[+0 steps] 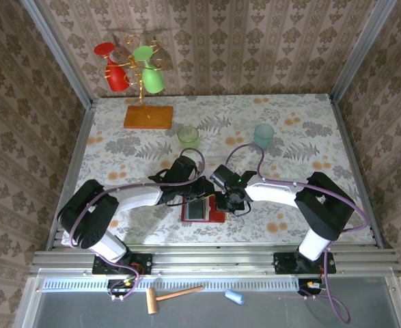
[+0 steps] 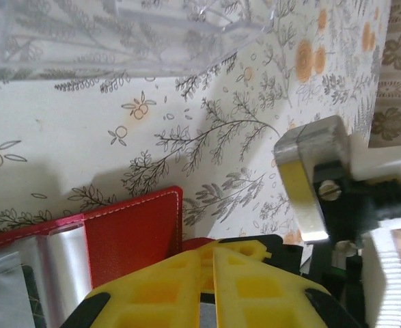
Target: Take the credit cards out of the card holder
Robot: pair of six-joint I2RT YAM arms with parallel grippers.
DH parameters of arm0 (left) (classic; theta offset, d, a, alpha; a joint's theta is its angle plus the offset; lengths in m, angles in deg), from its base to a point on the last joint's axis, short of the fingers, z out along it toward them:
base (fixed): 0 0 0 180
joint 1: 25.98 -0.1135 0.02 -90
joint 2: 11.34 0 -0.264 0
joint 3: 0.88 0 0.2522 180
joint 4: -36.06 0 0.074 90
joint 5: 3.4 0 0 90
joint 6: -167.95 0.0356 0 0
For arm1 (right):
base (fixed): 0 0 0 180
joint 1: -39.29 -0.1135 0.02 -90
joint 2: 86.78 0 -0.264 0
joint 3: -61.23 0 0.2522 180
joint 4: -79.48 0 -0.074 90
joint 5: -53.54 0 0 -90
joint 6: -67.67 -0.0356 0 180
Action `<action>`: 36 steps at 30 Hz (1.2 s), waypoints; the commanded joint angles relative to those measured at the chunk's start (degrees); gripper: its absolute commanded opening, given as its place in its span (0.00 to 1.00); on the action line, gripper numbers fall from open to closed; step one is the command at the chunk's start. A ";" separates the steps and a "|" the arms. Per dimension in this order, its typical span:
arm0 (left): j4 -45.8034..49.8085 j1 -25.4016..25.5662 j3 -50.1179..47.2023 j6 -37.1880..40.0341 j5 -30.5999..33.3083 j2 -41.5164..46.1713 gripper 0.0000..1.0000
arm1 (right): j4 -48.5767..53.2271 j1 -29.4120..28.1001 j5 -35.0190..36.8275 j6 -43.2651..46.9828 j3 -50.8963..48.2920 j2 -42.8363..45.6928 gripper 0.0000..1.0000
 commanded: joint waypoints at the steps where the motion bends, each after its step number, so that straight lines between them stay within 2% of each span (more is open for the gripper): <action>1: 4.92 -1.58 -1.20 2.60 4.98 7.69 0.13 | 4.02 -0.05 5.60 1.51 -2.21 -0.42 0.07; 6: 8.14 -3.81 -3.49 3.65 7.23 13.46 0.14 | 5.08 0.23 7.43 2.44 -3.26 1.29 0.07; 12: 9.05 -5.44 -6.68 3.39 6.94 15.68 0.14 | 7.41 1.20 8.35 3.57 -3.58 3.02 0.07; 25: 3.36 -4.34 -8.26 1.39 1.60 8.81 0.15 | 7.31 1.37 5.63 1.99 -1.47 6.30 0.09; 36: -1.90 -0.42 -8.24 -0.88 -0.38 3.97 0.14 | 1.49 1.35 -0.42 -1.16 -0.62 7.37 0.12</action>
